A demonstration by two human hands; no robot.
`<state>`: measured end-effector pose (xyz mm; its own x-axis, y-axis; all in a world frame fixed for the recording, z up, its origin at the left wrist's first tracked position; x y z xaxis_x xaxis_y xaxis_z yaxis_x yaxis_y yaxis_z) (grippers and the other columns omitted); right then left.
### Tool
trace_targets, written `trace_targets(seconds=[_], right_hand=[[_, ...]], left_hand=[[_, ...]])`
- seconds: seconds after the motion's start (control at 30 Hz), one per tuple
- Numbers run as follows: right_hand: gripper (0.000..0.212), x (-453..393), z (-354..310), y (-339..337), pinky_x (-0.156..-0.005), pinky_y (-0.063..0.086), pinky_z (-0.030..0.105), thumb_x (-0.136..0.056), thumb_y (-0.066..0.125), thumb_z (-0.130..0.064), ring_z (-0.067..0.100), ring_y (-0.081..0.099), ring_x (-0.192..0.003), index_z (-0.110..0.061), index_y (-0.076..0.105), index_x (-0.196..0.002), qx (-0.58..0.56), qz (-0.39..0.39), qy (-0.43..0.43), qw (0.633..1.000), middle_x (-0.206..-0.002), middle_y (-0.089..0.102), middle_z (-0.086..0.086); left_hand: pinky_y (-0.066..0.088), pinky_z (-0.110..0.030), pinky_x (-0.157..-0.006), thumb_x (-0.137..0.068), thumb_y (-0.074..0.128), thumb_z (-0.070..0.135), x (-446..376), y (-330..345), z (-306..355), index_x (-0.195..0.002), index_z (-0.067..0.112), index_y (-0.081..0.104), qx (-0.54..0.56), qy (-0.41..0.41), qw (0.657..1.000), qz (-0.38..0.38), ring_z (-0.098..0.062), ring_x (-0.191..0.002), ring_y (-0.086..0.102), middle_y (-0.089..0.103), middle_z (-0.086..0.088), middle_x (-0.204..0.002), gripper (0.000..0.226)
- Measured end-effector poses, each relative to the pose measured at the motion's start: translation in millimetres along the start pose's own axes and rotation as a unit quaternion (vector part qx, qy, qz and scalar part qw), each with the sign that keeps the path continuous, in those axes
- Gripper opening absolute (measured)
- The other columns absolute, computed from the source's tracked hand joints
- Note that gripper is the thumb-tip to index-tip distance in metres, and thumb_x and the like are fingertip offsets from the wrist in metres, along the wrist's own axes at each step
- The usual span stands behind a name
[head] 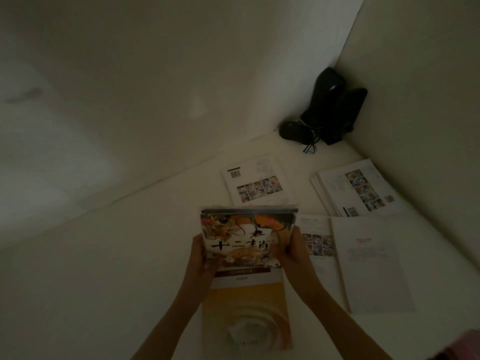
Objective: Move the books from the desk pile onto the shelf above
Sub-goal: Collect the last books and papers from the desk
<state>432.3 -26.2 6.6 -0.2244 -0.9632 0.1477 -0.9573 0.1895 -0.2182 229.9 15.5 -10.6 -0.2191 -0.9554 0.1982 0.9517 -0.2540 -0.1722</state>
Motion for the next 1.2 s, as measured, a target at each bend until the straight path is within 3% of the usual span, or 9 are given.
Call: trace_targets(seconds=[0.17, 0.3, 0.47, 0.57, 0.73, 0.83, 0.97, 1.07, 1.2], right_hand=[[0.027, 14.1, -5.3, -5.3, -0.069, 0.043, 0.004, -0.093, 0.051, 0.001, -0.011, 0.053, -0.079, -0.017, 0.047, -0.113, 0.023, 0.013, 0.047, 0.999, -0.094, 0.052, -0.007], [0.035, 51.4, 41.6, 0.7, -0.067, 0.044, 0.014, -0.091, 0.056, -0.006, 0.005, 0.055, -0.083, -0.01, 0.046, -0.125, 0.077, -0.013, 0.197, 0.977, -0.093, 0.054, -0.01], [0.037, 74.5, 52.5, 17.0, -0.084, 0.041, 0.03, -0.093, 0.053, -0.007, 0.027, 0.046, -0.1, -0.01, 0.046, -0.129, 0.18, 0.029, 0.216, 0.959, -0.108, 0.039, 0.008], [0.042, 76.5, 55.7, 20.1, -0.09, 0.035, 0.033, -0.092, 0.054, -0.016, 0.031, 0.04, -0.112, -0.017, 0.044, -0.133, 0.269, 0.032, 0.233, 0.934, -0.123, 0.039, 0.016], [0.045, 78.7, 63.7, 21.7, -0.076, 0.05, 0.037, -0.088, 0.057, -0.012, 0.029, 0.059, -0.092, -0.014, 0.043, -0.131, 0.144, 0.064, 0.292, 0.943, -0.109, 0.058, 0.012], [0.061, 76.5, 67.0, 22.9, -0.09, 0.047, 0.042, -0.083, 0.066, -0.027, 0.035, 0.054, -0.109, -0.006, 0.041, -0.135, 0.069, 0.094, 0.366, 0.923, -0.126, 0.052, 0.018], [0.057, 71.2, 73.6, 21.5, -0.071, 0.055, 0.05, -0.06, 0.074, -0.033, 0.036, 0.062, -0.076, 0.012, 0.064, -0.094, -0.089, 0.097, 0.422, 0.897, -0.09, 0.064, 0.027], [0.018, 78.7, 73.1, 21.2, -0.061, 0.056, 0.035, -0.084, 0.064, -0.011, 0.031, 0.065, -0.07, 0.004, 0.067, -0.094, -0.141, 0.057, 0.445, 0.882, -0.092, 0.068, 0.025], [0.066, 84.6, 111.8, 25.3, -0.081, 0.055, 0.05, -0.052, 0.083, -0.044, 0.034, 0.067, -0.088, -0.005, 0.068, -0.103, -0.107, 0.037, 0.399, 0.91, -0.101, 0.069, 0.019]], left_hand=[[0.054, -0.021, -0.078, -0.093, 0.053, 0.026, 22.0, -5.4, 5.1, -0.116, 0.032, 0.044, -0.012, -0.037, 0.999, -0.013, -0.002, -0.097, 0.062, 0.059, 0.014, -0.109, 0.025], [0.052, -0.027, -0.077, -0.092, 0.056, 0.02, 54.3, -7.5, -30.0, -0.103, 0.027, 0.05, -0.145, -0.154, 0.977, -0.031, -0.02, -0.098, 0.061, 0.054, 0.007, -0.101, 0.014], [0.039, -0.03, -0.09, -0.09, 0.059, 0.027, 84.9, -4.0, -44.0, -0.118, 0.009, 0.049, -0.307, -0.197, 0.93, 0.049, -0.028, -0.106, 0.042, 0.034, -0.014, -0.119, 0.034], [0.036, -0.025, -0.089, -0.089, 0.06, 0.023, 94.4, 3.3, -38.8, -0.13, 0.005, 0.044, -0.238, -0.202, 0.946, 0.084, -0.031, -0.114, 0.042, 0.029, -0.018, -0.131, 0.047], [0.04, -0.032, -0.087, -0.089, 0.061, 0.028, 91.0, 12.3, -43.2, -0.148, 0.018, 0.016, -0.179, -0.241, 0.951, 0.073, -0.032, -0.112, 0.047, 0.034, -0.021, -0.133, 0.075], [0.046, -0.036, -0.087, -0.079, 0.07, 0.039, 76.3, 2.5, -56.6, -0.135, -0.002, 0.033, -0.117, -0.322, 0.935, 0.088, -0.034, -0.112, 0.052, 0.048, -0.023, -0.128, 0.079], [0.054, -0.038, -0.08, -0.038, 0.067, 0.083, 67.1, 2.5, -71.9, -0.11, -0.003, 0.058, -0.074, -0.374, 0.924, 0.029, -0.03, -0.094, 0.062, 0.063, -0.019, -0.103, 0.112], [0.053, -0.044, -0.085, -0.071, 0.067, 0.061, 77.4, 4.7, -66.1, -0.109, 0.002, 0.049, -0.034, -0.369, 0.928, 0.048, -0.031, -0.099, 0.056, 0.056, -0.015, -0.108, 0.072], [0.049, -0.036, -0.083, -0.081, 0.065, 0.047, 99.9, 2.3, -64.9, -0.118, -0.003, 0.052, -0.027, -0.326, 0.942, 0.079, -0.03, -0.104, 0.056, 0.058, -0.017, -0.117, 0.064]])
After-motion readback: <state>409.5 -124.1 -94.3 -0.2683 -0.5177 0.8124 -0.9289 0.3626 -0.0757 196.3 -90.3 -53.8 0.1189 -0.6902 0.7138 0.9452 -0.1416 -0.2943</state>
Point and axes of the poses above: each hand's wrist, its own x-axis away from the middle knuckle, its own y-axis out of the palm, z = x × y, the point moved 6 cm from there along -x, towards the middle knuckle
